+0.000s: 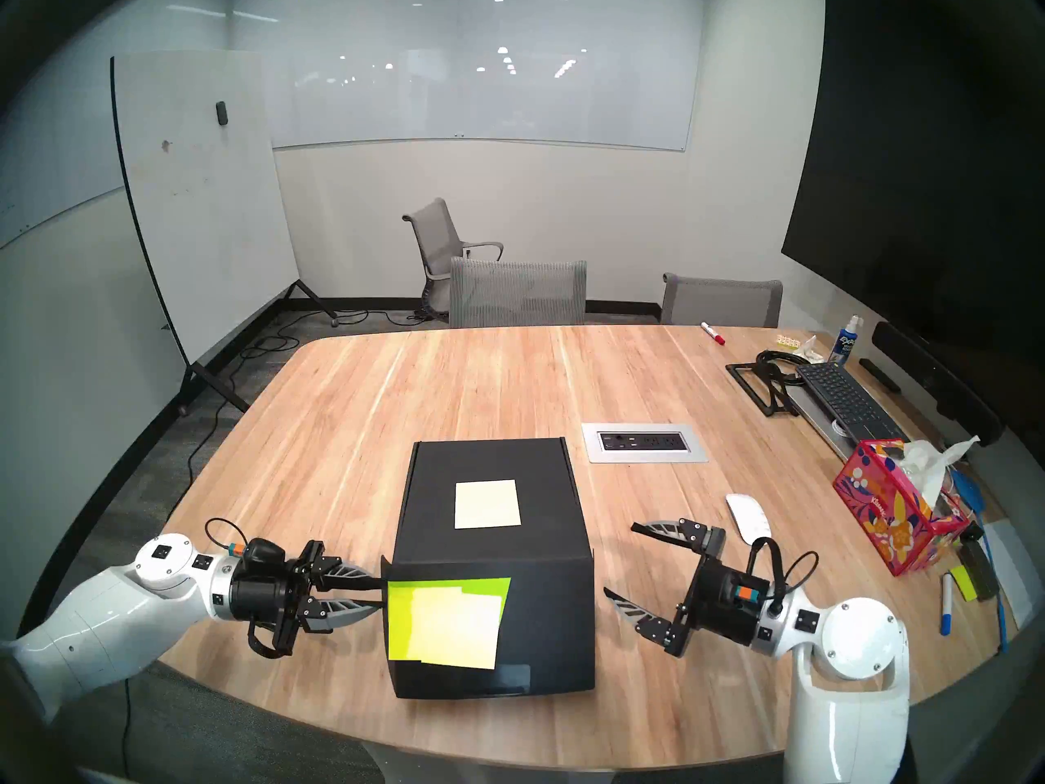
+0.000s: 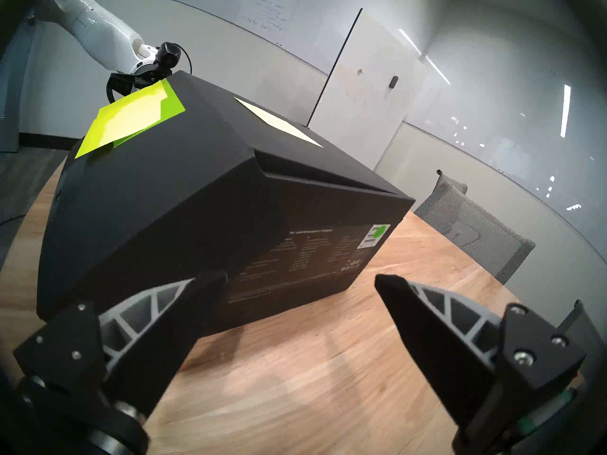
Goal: Open the box and place the mouse inside
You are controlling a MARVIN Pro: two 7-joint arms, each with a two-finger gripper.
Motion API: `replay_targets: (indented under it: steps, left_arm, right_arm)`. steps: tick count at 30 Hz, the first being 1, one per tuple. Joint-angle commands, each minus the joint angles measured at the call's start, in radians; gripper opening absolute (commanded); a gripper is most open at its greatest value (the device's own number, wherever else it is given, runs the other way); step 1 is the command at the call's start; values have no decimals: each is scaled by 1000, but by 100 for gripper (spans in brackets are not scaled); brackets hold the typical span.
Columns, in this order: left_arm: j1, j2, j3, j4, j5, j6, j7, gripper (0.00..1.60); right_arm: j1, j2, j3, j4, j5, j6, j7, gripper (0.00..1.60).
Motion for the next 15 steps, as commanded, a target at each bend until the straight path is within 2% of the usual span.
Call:
replay_targets:
  steps: [1,2,3,4,15]
  left_arm:
    - [3,-8,-6,4,-24,-12,-21,62]
    - [3,-8,-6,4,-24,-12,-21,62]
    - [4,-7,-6,4,-25,-13,-23,45]
    - [6,-7,-7,3,-27,-15,-25,0]
    - [24,3,-13,-9,-33,-29,-34,0]
  right_arm:
    - [6,0,2,-22,10,-2,0,160]
    - [6,0,2,-22,10,-2,0,160]
    - [5,0,4,-23,10,-2,0,160]
    - [3,-1,5,-24,11,-2,0,160]
    - [-6,-1,15,-34,17,-5,6,160]
